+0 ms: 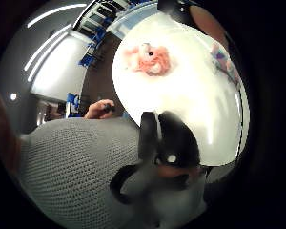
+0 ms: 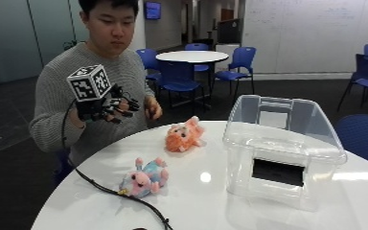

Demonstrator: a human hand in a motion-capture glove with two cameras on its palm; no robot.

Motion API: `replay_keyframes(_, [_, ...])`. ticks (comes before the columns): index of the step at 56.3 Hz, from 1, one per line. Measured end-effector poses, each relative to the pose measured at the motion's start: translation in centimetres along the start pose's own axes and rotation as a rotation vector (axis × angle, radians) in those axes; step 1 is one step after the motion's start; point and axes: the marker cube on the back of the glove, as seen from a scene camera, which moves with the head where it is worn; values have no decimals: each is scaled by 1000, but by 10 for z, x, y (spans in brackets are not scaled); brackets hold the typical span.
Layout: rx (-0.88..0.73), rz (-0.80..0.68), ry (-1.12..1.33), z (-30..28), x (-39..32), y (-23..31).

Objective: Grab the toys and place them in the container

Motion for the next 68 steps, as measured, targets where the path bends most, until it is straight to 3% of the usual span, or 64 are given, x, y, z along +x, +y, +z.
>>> replay_keyframes(31, [-37,38,14,1,18,-19])
replay_keyframes(41, [-59,74,30,1,44,-48])
replay_keyframes(57, [-64,256,175,0,136,-143])
replay_keyframes(68, [-109,265,136,12,145,-149])
